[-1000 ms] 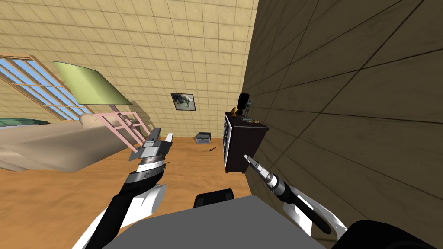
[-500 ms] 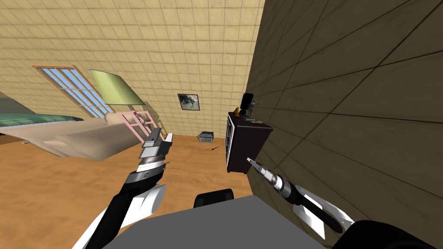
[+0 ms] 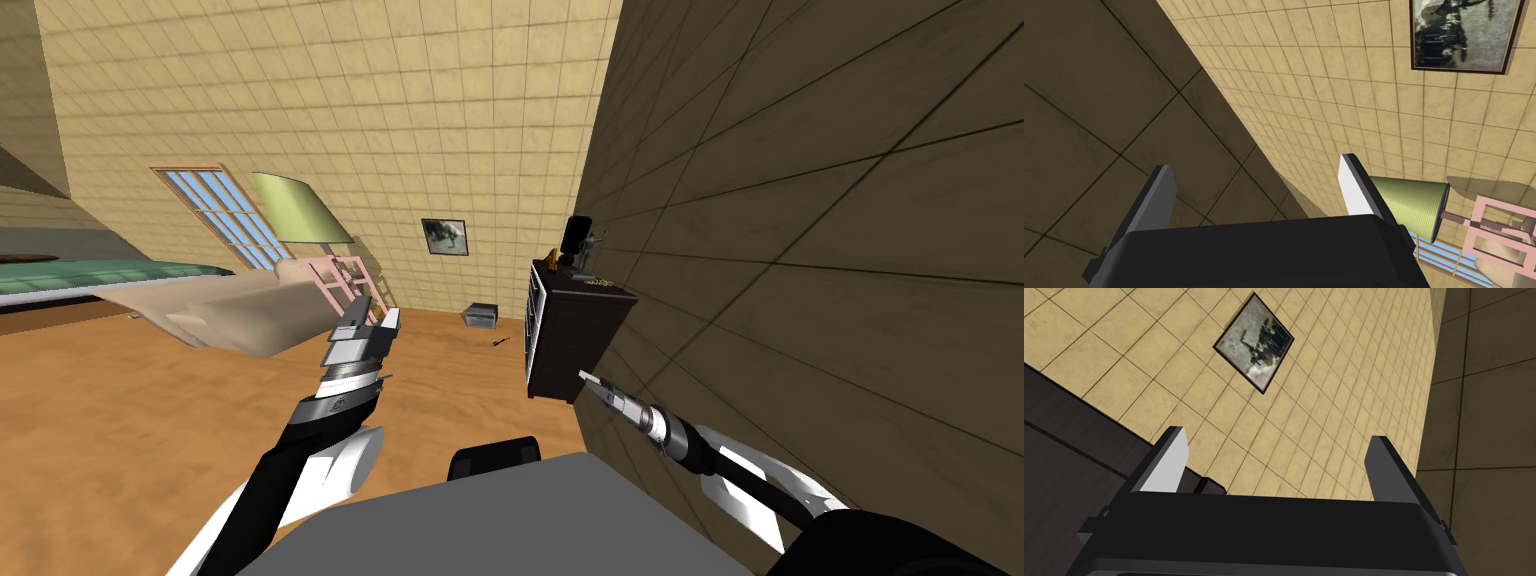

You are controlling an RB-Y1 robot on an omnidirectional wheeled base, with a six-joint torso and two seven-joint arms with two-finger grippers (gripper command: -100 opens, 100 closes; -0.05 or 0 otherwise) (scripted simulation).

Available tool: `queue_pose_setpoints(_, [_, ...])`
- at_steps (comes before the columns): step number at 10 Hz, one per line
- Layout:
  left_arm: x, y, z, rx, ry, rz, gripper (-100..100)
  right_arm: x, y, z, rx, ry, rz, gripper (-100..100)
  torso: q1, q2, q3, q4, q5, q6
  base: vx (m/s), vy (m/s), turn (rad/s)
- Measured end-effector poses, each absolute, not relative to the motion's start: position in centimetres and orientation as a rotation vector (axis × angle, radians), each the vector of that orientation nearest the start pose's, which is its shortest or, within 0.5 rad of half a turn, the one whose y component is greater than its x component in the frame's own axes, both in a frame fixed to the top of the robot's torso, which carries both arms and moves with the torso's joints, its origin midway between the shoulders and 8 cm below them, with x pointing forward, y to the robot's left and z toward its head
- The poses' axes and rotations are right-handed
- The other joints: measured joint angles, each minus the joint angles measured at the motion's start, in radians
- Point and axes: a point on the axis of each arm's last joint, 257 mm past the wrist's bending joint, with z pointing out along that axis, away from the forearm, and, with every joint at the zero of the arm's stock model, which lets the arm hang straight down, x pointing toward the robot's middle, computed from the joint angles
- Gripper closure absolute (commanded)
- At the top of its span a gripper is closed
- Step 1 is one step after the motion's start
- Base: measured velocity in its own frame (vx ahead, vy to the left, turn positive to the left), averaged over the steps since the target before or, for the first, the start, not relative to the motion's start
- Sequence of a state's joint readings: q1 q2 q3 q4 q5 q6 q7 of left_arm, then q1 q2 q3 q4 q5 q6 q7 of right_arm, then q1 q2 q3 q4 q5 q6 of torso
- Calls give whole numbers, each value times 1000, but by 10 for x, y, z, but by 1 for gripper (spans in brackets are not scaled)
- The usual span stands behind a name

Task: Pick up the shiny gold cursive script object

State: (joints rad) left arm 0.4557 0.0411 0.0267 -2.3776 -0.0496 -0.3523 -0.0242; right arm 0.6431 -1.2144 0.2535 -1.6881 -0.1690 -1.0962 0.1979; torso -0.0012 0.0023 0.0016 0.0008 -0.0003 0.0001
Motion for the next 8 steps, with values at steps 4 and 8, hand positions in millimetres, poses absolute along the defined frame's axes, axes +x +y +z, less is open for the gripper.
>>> queue_pose_setpoints(4, [350, 274, 54, -595, 679, -1230, 0, 252, -334, -193, -149, 1771, 1181, -100, -1, 1, 0, 0, 0, 1, -41, 3, 70])
queue_pose_setpoints(8, [350, 274, 54, -595, 679, -1230, 0, 246, -363, -197, -283, 1873, 1117, -100, -1, 1, 0, 0, 0, 0, -53, 1, 145])
